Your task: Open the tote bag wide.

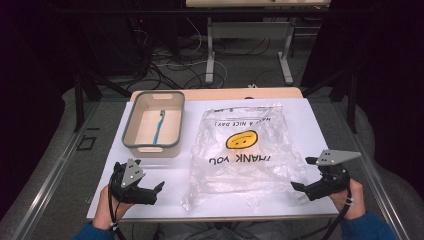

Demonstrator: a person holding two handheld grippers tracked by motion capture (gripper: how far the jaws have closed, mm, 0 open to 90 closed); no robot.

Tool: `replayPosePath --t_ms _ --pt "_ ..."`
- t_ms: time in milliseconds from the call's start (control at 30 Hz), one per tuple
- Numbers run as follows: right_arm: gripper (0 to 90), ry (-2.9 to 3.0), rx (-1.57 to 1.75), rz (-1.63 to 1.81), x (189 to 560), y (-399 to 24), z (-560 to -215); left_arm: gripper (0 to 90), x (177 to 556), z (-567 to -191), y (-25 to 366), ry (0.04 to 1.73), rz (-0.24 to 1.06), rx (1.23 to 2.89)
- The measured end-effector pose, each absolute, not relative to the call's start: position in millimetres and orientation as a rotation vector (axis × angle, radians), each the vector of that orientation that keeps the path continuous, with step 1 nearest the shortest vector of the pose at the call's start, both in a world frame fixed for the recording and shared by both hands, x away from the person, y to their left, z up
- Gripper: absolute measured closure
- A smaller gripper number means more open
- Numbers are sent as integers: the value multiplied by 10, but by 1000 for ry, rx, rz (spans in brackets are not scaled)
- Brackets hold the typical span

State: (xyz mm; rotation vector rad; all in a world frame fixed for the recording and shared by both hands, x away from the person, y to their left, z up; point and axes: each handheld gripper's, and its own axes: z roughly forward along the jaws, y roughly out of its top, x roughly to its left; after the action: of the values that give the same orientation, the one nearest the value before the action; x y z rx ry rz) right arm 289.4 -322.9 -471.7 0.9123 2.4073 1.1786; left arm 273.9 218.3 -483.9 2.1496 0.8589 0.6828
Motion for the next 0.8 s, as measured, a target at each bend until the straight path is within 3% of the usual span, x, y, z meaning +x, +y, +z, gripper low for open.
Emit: replayPosePath --t_ms 800 --pt "0 2487 934 1104 3005 -3073 -4681 1 2809 -4897 1778 781 659 2217"
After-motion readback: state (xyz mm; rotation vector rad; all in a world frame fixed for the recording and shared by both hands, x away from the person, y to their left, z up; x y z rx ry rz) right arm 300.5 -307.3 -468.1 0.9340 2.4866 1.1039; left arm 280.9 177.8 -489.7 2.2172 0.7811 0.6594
